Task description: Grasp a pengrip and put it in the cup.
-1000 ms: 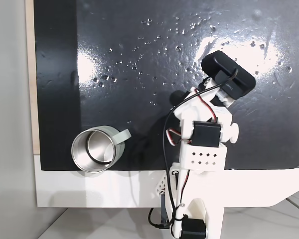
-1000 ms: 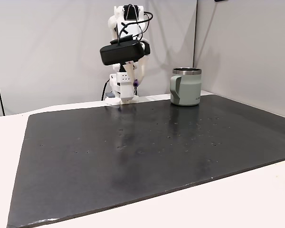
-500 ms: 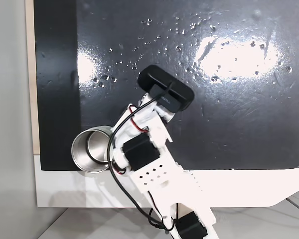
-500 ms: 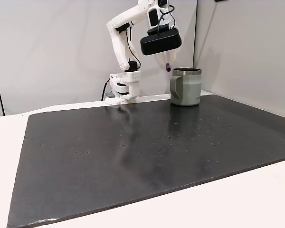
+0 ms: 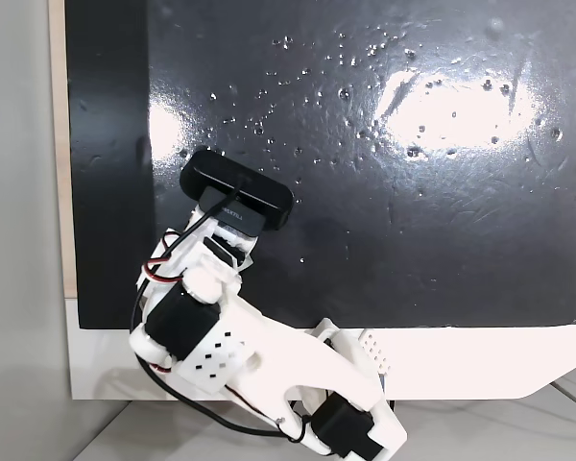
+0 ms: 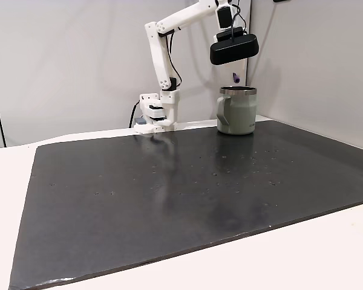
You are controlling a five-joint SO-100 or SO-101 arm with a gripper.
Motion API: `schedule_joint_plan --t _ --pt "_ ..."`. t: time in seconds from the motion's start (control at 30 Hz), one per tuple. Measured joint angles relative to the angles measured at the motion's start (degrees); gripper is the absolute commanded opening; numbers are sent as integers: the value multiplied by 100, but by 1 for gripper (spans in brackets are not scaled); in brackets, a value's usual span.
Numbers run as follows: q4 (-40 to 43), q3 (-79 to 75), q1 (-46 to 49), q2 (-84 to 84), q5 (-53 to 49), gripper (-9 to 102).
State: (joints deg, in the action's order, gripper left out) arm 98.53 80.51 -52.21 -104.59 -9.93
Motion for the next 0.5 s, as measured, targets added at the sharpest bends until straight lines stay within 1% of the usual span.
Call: schedule_joint_plan --t 0.37,0.5 --pt "193 -185 -782 220 0 0" --pt "193 -185 -853 220 0 0"
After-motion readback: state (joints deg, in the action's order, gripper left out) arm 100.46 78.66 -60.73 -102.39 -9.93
